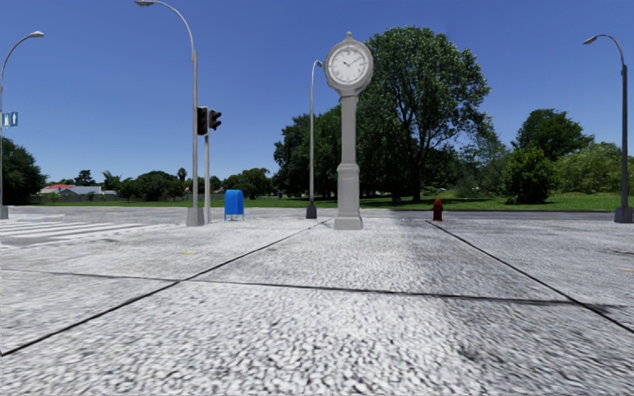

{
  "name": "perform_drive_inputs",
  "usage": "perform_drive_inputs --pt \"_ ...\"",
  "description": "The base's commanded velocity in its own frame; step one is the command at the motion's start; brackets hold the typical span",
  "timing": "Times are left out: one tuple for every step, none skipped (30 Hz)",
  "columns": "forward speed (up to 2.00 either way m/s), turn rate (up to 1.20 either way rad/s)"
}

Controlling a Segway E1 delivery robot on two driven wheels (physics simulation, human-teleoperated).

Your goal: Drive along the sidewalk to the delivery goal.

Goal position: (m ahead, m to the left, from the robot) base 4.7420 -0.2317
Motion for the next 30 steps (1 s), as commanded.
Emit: perform_drive_inputs --pt "2.0 0.0" --pt "2.0 0.0" --pt "2.0 0.0" --pt "2.0 0.0" --pt "2.0 0.0" --pt "2.0 0.0" --pt "2.0 0.0" --pt "2.0 0.0" --pt "2.0 0.0" --pt "2.0 0.0" --pt "2.0 0.0" --pt "2.0 0.0" --pt "2.0 0.0" --pt "1.96 0.0" --pt "1.85 0.0" --pt "1.75 0.0" --pt "1.55 -0.19" --pt "1.55 -0.25" --pt "1.55 -0.27" --pt "1.55 -0.27" --pt "1.55 -0.27" --pt "1.55 -0.28" --pt "1.55 -0.28" --pt "1.55 -0.26" --pt "1.55 -0.11" --pt "1.55 -0.11" --pt "1.55 0.0" --pt "1.55 0.0" --pt "1.55 0.0" --pt "1.55 0.0"
